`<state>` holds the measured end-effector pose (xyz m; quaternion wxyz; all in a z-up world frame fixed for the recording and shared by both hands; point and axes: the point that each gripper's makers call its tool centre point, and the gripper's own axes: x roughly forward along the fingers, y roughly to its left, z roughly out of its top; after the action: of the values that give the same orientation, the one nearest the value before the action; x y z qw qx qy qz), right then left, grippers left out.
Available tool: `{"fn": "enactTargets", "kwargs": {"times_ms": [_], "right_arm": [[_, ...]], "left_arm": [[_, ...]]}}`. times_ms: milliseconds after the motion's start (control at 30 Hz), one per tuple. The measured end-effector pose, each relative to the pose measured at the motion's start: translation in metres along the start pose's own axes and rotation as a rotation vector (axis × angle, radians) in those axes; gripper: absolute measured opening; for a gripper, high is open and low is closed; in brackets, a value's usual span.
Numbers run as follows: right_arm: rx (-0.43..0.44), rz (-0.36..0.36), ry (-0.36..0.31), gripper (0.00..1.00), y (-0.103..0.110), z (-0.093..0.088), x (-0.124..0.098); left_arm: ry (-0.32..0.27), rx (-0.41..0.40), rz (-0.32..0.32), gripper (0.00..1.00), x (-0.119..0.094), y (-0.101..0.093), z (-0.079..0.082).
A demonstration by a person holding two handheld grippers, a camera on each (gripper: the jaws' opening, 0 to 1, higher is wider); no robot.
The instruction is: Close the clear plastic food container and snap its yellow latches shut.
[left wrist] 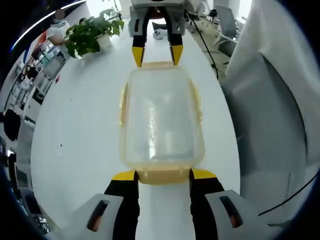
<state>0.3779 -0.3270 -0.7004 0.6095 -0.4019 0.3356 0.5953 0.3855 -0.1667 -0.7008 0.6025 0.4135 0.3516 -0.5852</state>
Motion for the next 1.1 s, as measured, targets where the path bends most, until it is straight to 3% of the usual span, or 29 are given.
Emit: {"fn": "enactTargets", "kwargs": {"times_ms": [367, 1100], "right_arm": [[0.005, 0.007, 0.022, 0.37, 0.001, -0.018, 0.004], [0.004, 0.042, 0.037, 0.37, 0.001, -0.031, 0.024]], "left_arm": [[-0.007, 0.001, -0.011, 0.37, 0.015, 0.0, 0.009], [0.02, -0.021, -0.038, 0.37, 0.036, -0.001, 0.001]]}}
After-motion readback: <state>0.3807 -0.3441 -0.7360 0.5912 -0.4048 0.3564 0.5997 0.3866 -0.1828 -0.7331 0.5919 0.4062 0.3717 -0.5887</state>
